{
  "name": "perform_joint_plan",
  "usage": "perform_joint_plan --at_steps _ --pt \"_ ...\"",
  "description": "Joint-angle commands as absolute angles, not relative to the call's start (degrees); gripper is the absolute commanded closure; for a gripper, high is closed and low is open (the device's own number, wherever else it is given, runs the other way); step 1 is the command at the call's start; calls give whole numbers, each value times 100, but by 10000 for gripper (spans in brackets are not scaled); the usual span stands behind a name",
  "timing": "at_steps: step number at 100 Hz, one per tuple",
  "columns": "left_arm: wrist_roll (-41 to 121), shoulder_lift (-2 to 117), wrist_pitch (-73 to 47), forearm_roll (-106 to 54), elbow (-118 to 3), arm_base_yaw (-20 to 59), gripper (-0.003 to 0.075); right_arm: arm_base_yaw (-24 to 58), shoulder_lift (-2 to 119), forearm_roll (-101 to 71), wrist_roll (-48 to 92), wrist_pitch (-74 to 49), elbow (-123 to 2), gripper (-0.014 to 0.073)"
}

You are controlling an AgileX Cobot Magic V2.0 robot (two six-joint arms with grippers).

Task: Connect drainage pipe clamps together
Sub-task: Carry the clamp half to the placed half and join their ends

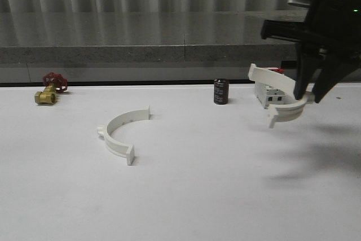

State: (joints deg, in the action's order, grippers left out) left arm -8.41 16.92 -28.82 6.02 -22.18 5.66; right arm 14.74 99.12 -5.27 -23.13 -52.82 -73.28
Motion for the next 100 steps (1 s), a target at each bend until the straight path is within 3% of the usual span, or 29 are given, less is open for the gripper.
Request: perform_joint_plan --at_steps 1,32,100 --pt "-860 1735 -2447 563 -2376 563 741 1702 9886 -501 -2709 -5228 -7692 524" --pt "-860 1735 -2447 563 -2376 563 741 2762 10669 393 -4638 -5265 -8596 524" --pt "-860 1735 -2447 563 -2376 563 741 3479 12327 529 -4687 -6019 -10491 523"
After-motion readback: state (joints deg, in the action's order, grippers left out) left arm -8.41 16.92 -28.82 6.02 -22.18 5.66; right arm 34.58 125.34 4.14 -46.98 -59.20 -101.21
